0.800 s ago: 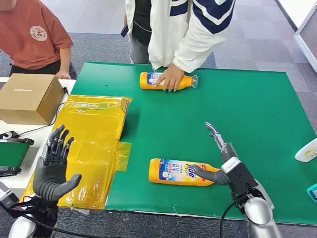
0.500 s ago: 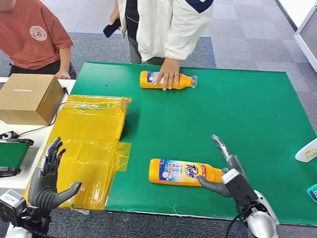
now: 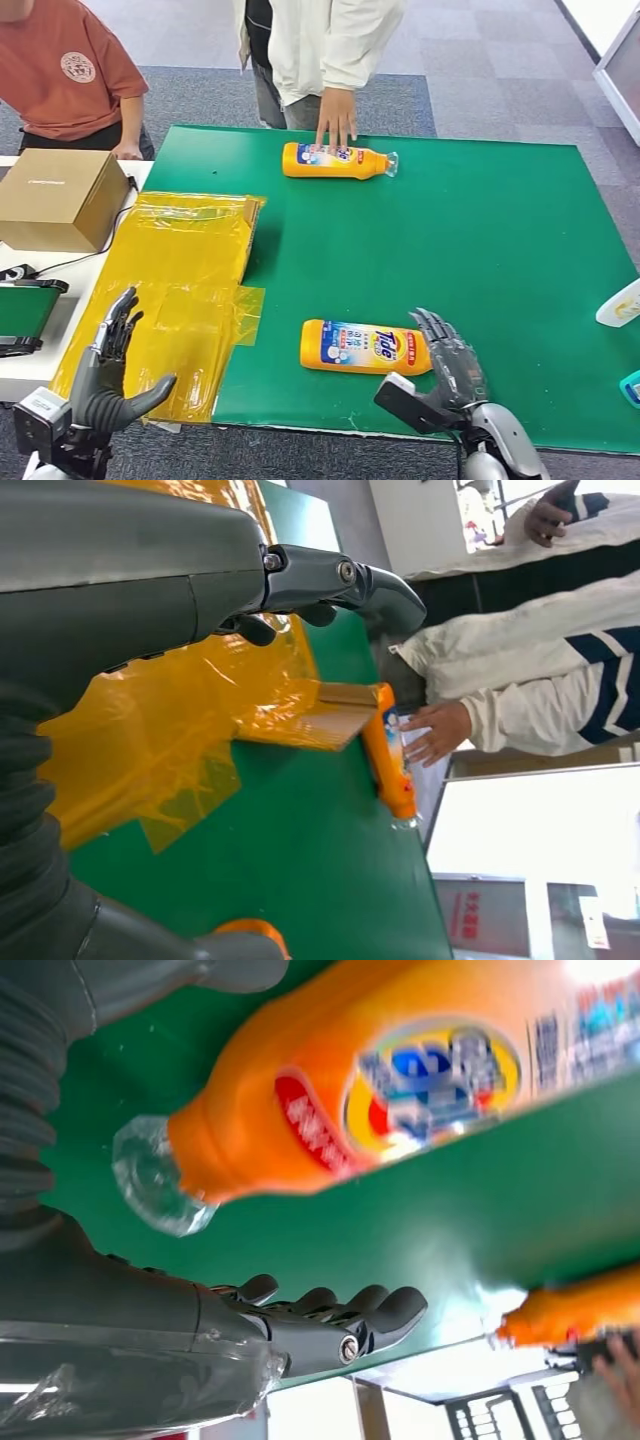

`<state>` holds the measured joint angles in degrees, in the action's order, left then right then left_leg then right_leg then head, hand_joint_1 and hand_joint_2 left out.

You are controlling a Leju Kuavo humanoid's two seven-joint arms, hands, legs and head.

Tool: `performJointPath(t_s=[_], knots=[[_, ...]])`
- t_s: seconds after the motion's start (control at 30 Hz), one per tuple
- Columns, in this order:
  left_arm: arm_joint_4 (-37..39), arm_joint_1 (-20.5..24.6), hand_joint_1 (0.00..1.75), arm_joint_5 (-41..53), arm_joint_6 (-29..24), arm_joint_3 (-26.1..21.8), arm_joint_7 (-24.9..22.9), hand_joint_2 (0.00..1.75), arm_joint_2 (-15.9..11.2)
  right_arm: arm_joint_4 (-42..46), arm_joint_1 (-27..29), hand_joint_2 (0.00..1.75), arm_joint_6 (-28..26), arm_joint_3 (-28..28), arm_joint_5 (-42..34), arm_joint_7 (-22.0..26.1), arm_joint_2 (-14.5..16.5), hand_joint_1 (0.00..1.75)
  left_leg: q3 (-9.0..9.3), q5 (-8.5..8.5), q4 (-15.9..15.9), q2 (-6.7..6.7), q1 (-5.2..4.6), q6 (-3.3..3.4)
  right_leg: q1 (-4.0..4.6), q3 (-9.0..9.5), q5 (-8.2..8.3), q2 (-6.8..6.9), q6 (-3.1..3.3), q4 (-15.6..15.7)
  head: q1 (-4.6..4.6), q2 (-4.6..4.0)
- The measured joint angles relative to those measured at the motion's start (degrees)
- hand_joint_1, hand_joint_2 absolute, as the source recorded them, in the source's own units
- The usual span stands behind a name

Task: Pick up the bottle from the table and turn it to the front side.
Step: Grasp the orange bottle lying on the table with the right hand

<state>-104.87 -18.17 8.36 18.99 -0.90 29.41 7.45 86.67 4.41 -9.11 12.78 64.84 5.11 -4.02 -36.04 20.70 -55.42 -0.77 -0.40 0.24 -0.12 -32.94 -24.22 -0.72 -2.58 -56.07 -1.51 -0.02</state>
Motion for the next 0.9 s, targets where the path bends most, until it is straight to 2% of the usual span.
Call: performJointPath(t_s=[0.37,0.6,0.9], knots=[[0.1,4.5,0.00,-3.7,-1.0,7.0,-1.0,1.75,-2.0,-17.0,-11.2,1.75,-3.1,11.4,12.2,-3.6,2.5,0.00,0.02,-0.06,0.0,0.00,0.01,0.03,0.00,0.00,0.04,0.00,0.00,0.0,0.01,0.01],[0.0,5.2,0.00,-6.5,0.5,9.4,-1.0,1.75,-3.0,-25.0,-17.6,1.75,-3.4,15.4,13.5,-4.3,3.6,0.00,0.12,-0.05,0.0,0.01,0.01,0.02,0.00,0.06,0.03,-0.01,0.01,0.0,0.00,0.00],[-0.4,4.8,0.00,-7.0,0.8,12.2,-0.7,1.75,-3.8,-27.9,-20.1,1.75,-2.7,16.2,12.7,-6.2,3.7,0.00,0.41,-0.03,0.0,0.01,0.01,0.00,0.00,0.06,0.02,-0.01,0.04,0.0,0.00,0.00]])
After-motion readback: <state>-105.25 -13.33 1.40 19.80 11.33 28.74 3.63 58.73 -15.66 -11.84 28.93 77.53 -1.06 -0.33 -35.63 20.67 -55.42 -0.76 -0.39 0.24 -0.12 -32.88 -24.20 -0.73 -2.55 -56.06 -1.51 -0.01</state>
